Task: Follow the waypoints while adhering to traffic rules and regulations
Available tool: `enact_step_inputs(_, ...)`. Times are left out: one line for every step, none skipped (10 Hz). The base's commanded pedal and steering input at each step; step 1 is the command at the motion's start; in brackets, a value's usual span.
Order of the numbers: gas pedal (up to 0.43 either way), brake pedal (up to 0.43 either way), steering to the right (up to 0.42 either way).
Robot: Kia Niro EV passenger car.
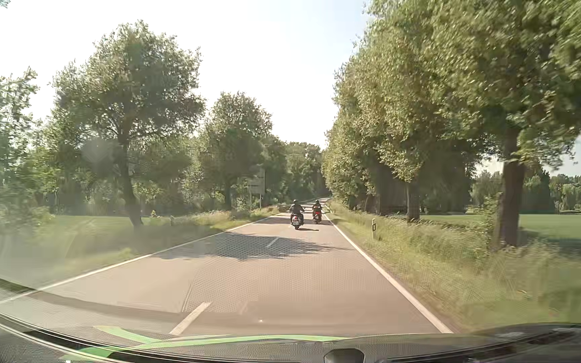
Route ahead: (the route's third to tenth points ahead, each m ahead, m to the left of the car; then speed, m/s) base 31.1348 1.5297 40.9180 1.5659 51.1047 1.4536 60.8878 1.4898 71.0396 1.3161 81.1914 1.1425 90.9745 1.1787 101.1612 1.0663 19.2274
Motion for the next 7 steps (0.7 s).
enact_step_inputs(0.429, 0.000, -0.002)
enact_step_inputs(0.429, 0.000, -0.003)
enact_step_inputs(0.429, 0.000, -0.003)
enact_step_inputs(0.429, 0.000, -0.003)
enact_step_inputs(0.429, 0.000, -0.003)
enact_step_inputs(0.429, 0.000, -0.003)
enact_step_inputs(0.429, 0.000, -0.002)
